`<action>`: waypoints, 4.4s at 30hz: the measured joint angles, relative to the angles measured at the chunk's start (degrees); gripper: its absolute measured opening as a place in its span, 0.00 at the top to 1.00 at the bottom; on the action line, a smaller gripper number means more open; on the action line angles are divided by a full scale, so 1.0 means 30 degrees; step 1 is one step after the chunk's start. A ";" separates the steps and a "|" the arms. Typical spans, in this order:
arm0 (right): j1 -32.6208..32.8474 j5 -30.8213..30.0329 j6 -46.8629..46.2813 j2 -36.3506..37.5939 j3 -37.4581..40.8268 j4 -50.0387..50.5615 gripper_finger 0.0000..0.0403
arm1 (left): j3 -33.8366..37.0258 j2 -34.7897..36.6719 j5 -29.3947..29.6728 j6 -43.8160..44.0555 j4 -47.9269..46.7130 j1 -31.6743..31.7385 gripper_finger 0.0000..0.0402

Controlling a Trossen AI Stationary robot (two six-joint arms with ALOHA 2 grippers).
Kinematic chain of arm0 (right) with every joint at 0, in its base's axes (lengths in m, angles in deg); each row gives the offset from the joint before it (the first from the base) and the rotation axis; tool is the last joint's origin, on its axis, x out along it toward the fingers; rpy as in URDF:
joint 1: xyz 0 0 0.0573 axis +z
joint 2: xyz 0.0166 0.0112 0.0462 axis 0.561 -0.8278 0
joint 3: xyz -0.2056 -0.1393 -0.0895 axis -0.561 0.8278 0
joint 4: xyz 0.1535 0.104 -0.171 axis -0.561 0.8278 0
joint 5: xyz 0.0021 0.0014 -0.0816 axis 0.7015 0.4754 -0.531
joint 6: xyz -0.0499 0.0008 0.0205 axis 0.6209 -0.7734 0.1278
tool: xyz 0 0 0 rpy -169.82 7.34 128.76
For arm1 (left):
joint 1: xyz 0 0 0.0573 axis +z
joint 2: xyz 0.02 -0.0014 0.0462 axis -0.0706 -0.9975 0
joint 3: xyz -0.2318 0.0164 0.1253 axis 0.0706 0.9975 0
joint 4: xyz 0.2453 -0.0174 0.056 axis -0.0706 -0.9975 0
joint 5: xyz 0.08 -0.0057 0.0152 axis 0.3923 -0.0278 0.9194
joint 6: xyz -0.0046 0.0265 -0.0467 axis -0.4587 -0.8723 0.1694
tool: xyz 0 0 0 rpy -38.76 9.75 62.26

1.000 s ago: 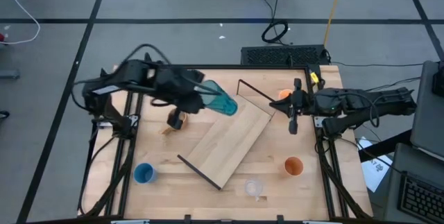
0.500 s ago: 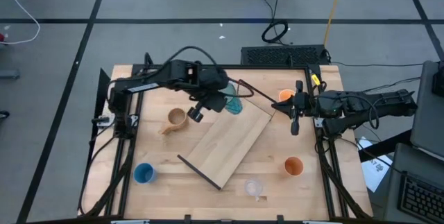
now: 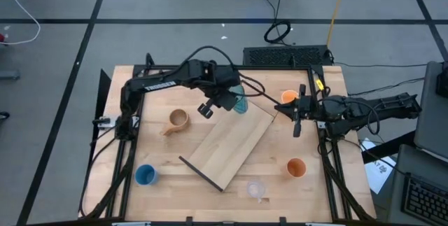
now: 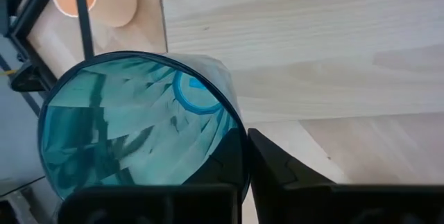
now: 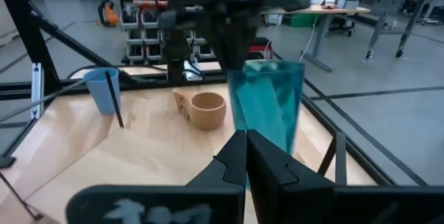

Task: Stack small to large cups/mugs on shelf
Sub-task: Put the top blue cup on the shelf, then put the orange cup on the shelf

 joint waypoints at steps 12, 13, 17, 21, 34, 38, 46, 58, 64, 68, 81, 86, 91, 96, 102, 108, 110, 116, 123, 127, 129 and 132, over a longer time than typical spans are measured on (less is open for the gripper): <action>0.0000 0.0036 -0.0012 0.0027 0.0032 -0.0054 1.00 | 0.0007 -0.1178 0.0403 -0.0412 0.0537 0.0437 0.97; 0.0000 0.0036 -0.0012 0.0027 0.0032 -0.0054 1.00 | 0.0007 -0.1178 0.0390 -0.0421 0.0428 0.0513 0.97; 0.0000 0.0036 0.0038 0.0027 0.0032 -0.0053 1.00 | 0.0002 -0.1513 0.0207 -0.0582 0.0283 0.0668 0.98; 0.0000 0.0036 0.0038 0.0027 0.0032 -0.0047 1.00 | 0.0029 -0.1506 0.0135 -0.0593 0.0457 0.0686 0.96; 0.0000 0.0036 0.0038 0.0027 0.0032 -0.0047 1.00 | 0.0051 -0.1812 -0.0208 -0.0746 0.0866 0.0659 0.96; 0.0000 0.0036 0.0038 0.0027 0.0032 -0.0047 1.00 | 0.0051 -0.1812 -0.0148 -0.0672 0.0850 0.0650 0.97; 0.0022 0.0044 -0.0005 0.0027 0.0032 -0.0054 1.00 | 0.0051 -0.2108 0.0382 -0.0265 0.1096 0.0650 0.87; 0.0022 0.0044 0.0024 0.0027 0.0032 -0.0054 1.00 | 0.0051 -0.2074 0.0390 0.0360 0.1838 0.0650 0.77; 0.0029 0.0044 0.0031 0.0027 0.0032 -0.0054 1.00 | 0.0051 -0.1988 0.0390 0.0805 0.2389 0.0581 0.64; 0.0029 0.0044 0.0038 0.0027 0.0024 -0.0048 1.00 | 0.0047 -0.1609 0.0482 0.1396 0.2484 0.0448 0.56; 0.0036 0.0045 -0.0067 0.0042 0.0017 -0.0025 1.00 | 0.0036 0.1409 0.1188 0.3213 0.2390 -0.0243 0.50; 0.0036 0.0051 -0.0938 -0.0045 0.0017 -0.0032 1.00 | 0.0036 0.3520 0.1002 0.4617 0.2320 -0.0916 0.50; 0.0036 0.0104 -0.2014 -0.0239 0.0017 -0.0032 1.00 | 0.0036 0.5599 0.1066 0.6515 0.1929 -0.1615 0.50; 0.0036 0.0117 -0.2002 -0.0279 0.0017 -0.0232 1.00 | 0.0036 0.7052 0.1178 0.8396 0.0760 -0.2315 0.50; 0.0036 0.0124 -0.1892 -0.0422 0.0017 -0.1314 1.00 | 0.0036 0.8141 0.2276 1.0318 -0.0297 -0.3431 0.50; 0.0036 0.0121 -0.1975 -0.0977 0.0017 -0.1838 1.00 | 0.0036 0.8981 0.3158 1.1131 -0.1825 -0.4653 0.50; 0.0036 0.0118 -0.2003 -0.1184 0.0017 -0.1880 1.00 | 0.0036 0.9205 0.3270 1.1457 -0.2202 -0.4908 0.50; 0.0036 0.0117 -0.2730 -0.1911 0.0017 -0.2142 1.00 | 0.0036 0.9965 0.3375 1.2683 -0.3678 -0.6219 0.50; 0.0255 0.0114 -0.3029 -0.2661 0.0024 -0.2576 1.00 | 0.0036 1.0573 0.4360 1.2914 -0.4177 -0.7589 0.50; 0.1163 0.0109 -0.2333 -0.3211 0.0024 -0.3677 1.00 | 0.0036 1.0691 0.4202 1.3406 -0.4142 -0.7752 0.55; 0.1735 0.0017 -0.1693 -0.3483 0.0024 -0.4427 1.00 | 0.0036 1.0705 0.4206 1.3572 -0.4118 -0.8114 0.59; 0.2636 -0.1152 -0.0797 -0.4092 0.0024 -0.6256 1.00 | 0.0177 1.0701 0.4662 1.3917 -0.3708 -0.8802 0.66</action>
